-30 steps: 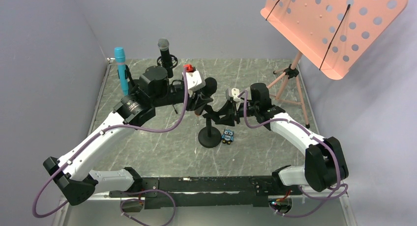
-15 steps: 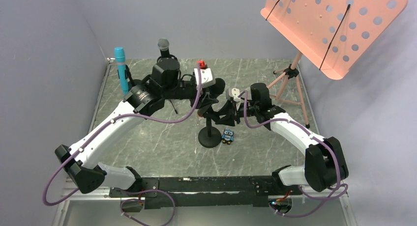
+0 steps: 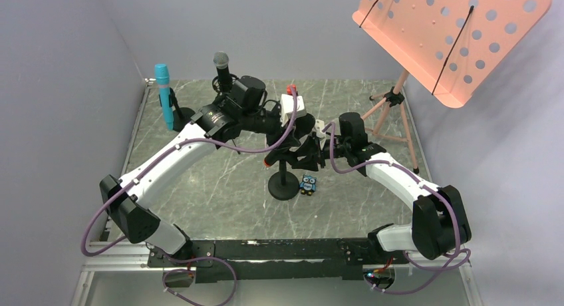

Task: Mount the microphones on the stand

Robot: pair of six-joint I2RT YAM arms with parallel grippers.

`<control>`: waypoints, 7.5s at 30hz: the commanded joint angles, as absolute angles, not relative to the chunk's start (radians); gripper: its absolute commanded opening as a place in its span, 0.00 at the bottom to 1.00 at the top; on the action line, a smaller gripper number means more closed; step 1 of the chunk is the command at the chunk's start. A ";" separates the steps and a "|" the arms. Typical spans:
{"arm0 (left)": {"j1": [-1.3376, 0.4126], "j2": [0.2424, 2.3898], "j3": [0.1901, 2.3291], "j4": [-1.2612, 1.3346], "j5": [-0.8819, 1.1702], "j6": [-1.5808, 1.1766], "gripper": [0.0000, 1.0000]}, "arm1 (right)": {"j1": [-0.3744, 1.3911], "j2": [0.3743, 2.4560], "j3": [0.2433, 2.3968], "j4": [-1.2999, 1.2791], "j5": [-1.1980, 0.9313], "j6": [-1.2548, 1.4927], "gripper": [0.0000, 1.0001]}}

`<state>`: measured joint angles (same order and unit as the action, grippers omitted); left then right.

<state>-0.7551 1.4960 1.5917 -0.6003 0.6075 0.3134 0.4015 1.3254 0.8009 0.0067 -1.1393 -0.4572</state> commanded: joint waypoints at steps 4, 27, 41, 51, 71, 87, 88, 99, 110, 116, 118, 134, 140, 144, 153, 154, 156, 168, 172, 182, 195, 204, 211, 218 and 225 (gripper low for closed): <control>-0.756 1.527 1.615 -0.591 0.685 0.337 0.00 | 0.398 1.302 0.812 0.060 -1.205 -0.449 0.26; -0.716 1.540 1.528 -0.567 0.772 0.319 0.00 | 0.384 1.290 0.736 0.242 -1.259 -0.341 0.28; -0.709 1.598 1.539 -0.621 0.796 0.337 0.00 | 0.379 1.294 0.721 0.291 -1.284 -0.309 0.29; -0.708 1.643 1.560 -0.647 0.807 0.337 0.00 | 0.377 1.295 0.719 0.291 -1.290 -0.311 0.31; -0.706 1.612 1.527 -0.588 0.764 0.294 0.04 | 0.372 1.283 0.695 0.335 -1.299 -0.289 0.78; -0.707 1.608 1.527 -0.604 0.746 0.299 0.04 | 0.306 1.318 0.555 0.841 -1.287 0.083 0.99; -0.707 1.607 1.526 -0.602 0.747 0.298 0.04 | 0.301 1.330 0.549 0.869 -1.289 0.107 0.99; -0.706 1.596 1.494 -0.572 0.762 0.285 0.03 | 0.299 1.426 0.470 1.303 -1.274 0.357 0.99; -0.705 1.575 1.475 -0.541 0.767 0.268 0.01 | 0.308 1.451 0.465 1.379 -1.236 0.415 0.96; -0.705 1.543 1.450 -0.505 0.770 0.250 0.01 | 0.322 1.468 0.478 1.359 -1.237 0.412 0.83; -0.704 1.534 1.438 -0.495 0.769 0.247 0.01 | 0.324 1.470 0.479 1.347 -1.238 0.403 0.83; -0.683 1.447 1.335 -0.373 0.780 0.186 0.04 | 0.327 1.465 0.480 1.294 -1.215 0.365 0.95; -0.681 1.458 1.326 -0.359 0.789 0.175 0.05 | 0.332 1.483 0.484 1.314 -1.208 0.386 0.95; -0.681 1.466 1.329 -0.347 0.795 0.168 0.04 | 0.354 1.534 0.492 1.387 -1.193 0.432 0.95; -0.679 1.456 1.314 -0.333 0.798 0.159 0.03 | 0.363 1.612 0.506 1.593 -1.201 0.571 0.90; -0.680 1.457 1.313 -0.333 0.799 0.158 0.03 | 0.364 1.608 0.507 1.591 -1.200 0.569 0.89; -0.679 1.460 1.313 -0.329 0.802 0.155 0.02 | 0.364 1.601 0.507 1.591 -1.195 0.568 0.89; -0.679 1.456 1.307 -0.316 0.810 0.143 0.01 | 0.385 1.571 0.525 1.505 -1.181 0.507 0.76; -0.679 1.455 1.304 -0.314 0.810 0.143 0.01 | 0.387 1.560 0.529 1.480 -1.182 0.490 0.62; -0.679 1.453 1.293 -0.292 0.809 0.134 0.00 | 0.386 1.541 0.536 1.417 -1.199 0.443 0.32; -0.679 1.457 1.232 -0.216 0.847 0.098 0.00 | 0.385 1.547 0.544 1.431 -1.220 0.464 0.19; -0.678 1.435 1.171 -0.157 0.839 0.070 0.00 | 0.384 1.559 0.542 1.468 -1.223 0.495 0.22; -0.676 1.412 1.180 -0.146 0.818 0.064 0.00 | 0.383 1.552 0.531 1.475 -1.213 0.494 0.48; -0.673 1.378 1.144 -0.090 0.811 0.039 0.00 | 0.379 1.551 0.522 1.508 -1.208 0.509 0.70; -0.669 1.361 1.101 -0.018 0.807 0.007 0.00 | 0.377 1.556 0.520 1.512 -1.207 0.513 0.78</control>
